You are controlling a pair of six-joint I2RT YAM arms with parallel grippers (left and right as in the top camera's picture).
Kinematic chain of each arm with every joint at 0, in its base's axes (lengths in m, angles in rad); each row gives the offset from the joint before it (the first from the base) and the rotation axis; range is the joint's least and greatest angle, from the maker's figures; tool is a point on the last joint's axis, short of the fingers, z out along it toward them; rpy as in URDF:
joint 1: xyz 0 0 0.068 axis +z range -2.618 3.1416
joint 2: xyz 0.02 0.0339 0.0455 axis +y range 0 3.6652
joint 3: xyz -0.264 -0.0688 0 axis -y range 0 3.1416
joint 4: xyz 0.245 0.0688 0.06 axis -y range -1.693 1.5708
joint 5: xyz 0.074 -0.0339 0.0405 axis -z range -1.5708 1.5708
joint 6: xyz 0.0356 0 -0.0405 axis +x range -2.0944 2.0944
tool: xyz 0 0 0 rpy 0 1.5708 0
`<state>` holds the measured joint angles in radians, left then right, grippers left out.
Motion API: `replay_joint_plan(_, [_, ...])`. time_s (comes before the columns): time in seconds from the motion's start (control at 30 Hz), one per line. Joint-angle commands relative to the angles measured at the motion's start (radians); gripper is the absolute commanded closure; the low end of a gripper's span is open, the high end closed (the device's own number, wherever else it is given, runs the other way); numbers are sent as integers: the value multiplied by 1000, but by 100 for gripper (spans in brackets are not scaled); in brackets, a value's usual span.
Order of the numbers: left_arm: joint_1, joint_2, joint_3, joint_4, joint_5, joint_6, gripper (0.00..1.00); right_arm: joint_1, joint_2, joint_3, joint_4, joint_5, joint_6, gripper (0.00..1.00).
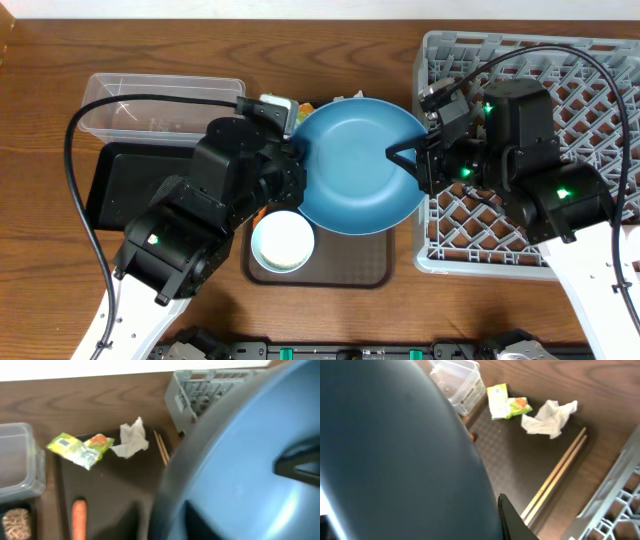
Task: Sort waste into correct bins and load items into the dishwasher rack
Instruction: 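Hand the blue plate from the left gripper to the right gripper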
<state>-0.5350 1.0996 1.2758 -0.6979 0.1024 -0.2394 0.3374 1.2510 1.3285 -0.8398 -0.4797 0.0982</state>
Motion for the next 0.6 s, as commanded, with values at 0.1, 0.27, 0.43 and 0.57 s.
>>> replay_joint_plan(0.1, [-5, -14, 10, 5, 14, -8, 2, -40, -43, 10, -19, 242, 12, 99])
replay_joint_plan(0.27, [-5, -30, 10, 5, 14, -8, 2, -138, -68, 10, -66, 814, 59, 99])
replay_joint_plan(0.43, [-5, -37, 10, 3, 14, -8, 2, -234, -58, 10, -28, 1347, 58, 99])
replay_joint_plan(0.57, [-5, -37, 10, -6, 14, -8, 2, -318, -27, 10, 40, 1532, 21, 99])
